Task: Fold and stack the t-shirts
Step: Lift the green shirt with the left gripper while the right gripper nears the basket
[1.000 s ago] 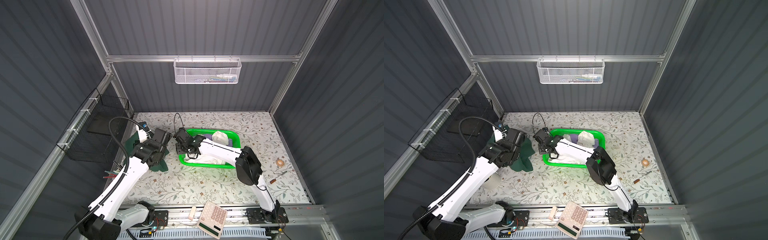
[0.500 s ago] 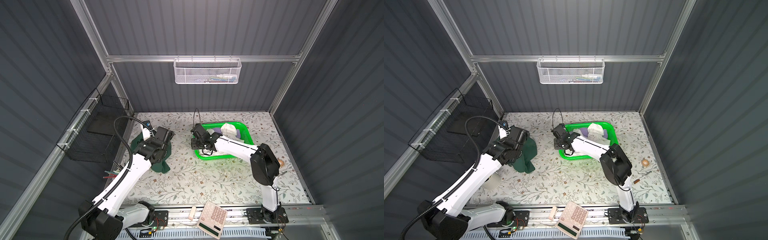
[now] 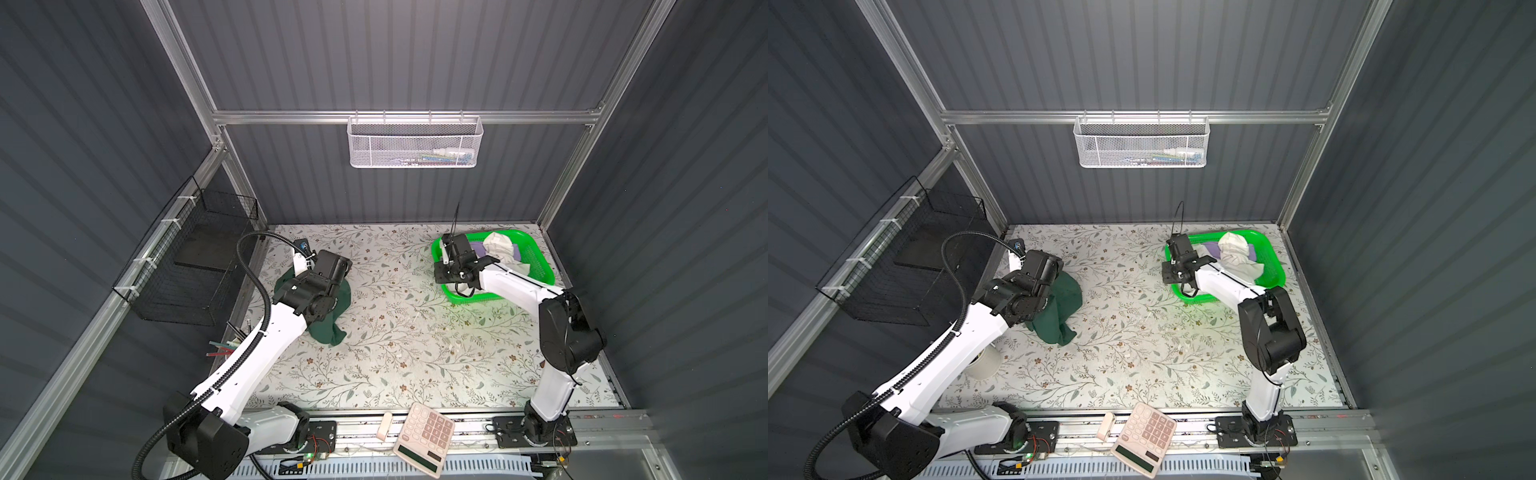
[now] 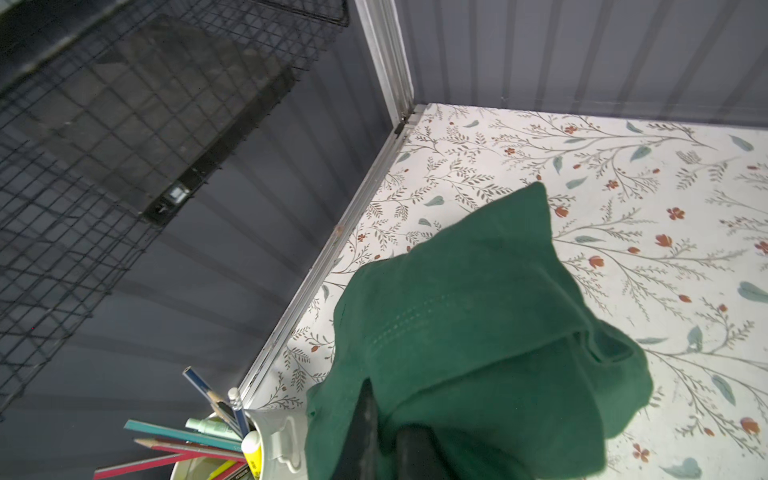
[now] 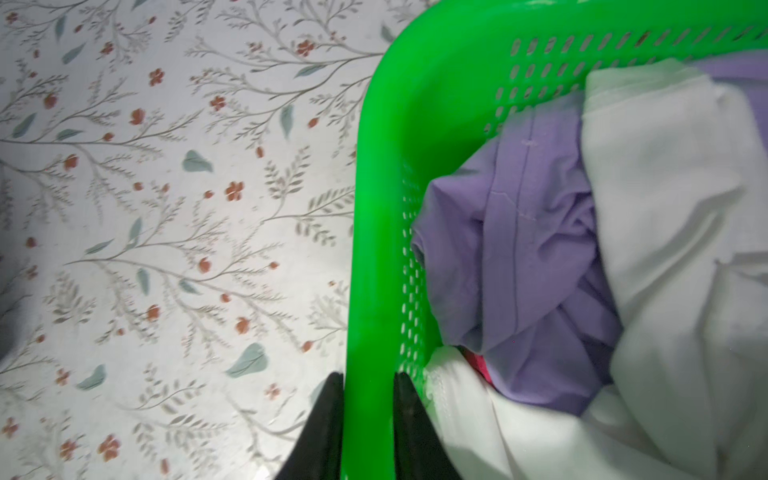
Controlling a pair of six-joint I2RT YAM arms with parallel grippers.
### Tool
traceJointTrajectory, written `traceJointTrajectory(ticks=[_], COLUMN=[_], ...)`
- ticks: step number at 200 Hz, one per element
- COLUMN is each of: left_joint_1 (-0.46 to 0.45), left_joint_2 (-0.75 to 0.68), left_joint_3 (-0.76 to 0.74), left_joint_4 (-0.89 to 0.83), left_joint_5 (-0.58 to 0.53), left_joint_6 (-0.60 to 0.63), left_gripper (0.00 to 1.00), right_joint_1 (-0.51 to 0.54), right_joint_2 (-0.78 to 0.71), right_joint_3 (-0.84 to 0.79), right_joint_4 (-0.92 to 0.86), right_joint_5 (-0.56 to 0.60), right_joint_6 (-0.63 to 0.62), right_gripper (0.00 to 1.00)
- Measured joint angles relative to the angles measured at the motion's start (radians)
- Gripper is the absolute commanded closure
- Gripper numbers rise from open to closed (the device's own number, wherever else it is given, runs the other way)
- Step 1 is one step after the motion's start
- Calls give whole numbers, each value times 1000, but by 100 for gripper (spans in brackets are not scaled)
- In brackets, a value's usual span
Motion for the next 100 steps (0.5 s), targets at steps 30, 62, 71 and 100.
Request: traceJointTrajectory(ticks=[30,62,71,100], left_joint_1=[-12,-26,-33,-55], left_joint_2=[4,36,43,55], left_joint_3=[13,60,70,90], left_joint_4=[27,41,43,45], left_joint_5=[34,49,51,56], left_joint_6=[31,49,52,53], left_gripper=[100,100,100,100], right_joint_1=[-89,-157,-170,-195], right_joint_2=[68,158,183,267], right_joint_3=[85,212,255,396], right_joint_4=[2,-26,-50,-123], right_joint_5=[-43,-101,-116,-154], right_joint_6=[-88,-132,-148,-222], right_gripper=[77,77,76,77])
